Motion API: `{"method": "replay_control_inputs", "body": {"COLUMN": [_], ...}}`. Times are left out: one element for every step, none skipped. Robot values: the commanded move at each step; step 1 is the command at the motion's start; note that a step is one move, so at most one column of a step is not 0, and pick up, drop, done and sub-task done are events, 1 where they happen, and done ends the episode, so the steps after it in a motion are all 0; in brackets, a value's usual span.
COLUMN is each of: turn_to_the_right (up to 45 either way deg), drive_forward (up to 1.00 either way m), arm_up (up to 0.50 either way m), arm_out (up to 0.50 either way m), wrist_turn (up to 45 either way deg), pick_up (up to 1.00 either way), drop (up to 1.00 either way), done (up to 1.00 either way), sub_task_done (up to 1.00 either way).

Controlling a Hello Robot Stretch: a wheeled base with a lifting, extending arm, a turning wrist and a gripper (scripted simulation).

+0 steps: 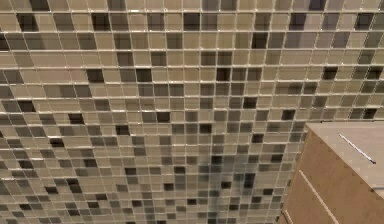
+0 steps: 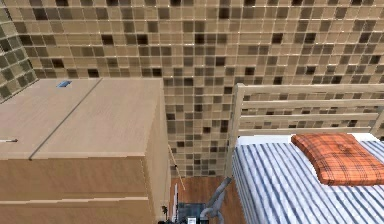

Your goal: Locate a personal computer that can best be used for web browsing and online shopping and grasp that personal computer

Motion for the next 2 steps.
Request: {"method": "replay_control_inputs", "body": {"turn_to_the_right": [0.0,0.0], "drive_forward": [0.0,0.0], "arm_up": [0.0,-0.3], "arm_out": [0.0,0.0], "wrist_turn": [21.0,0.0], "pick_up": [0.0,0.0], "drop": [0.0,0.0], "done": [0.0,0.0], "sub_task_done": [0.0,0.0]}}
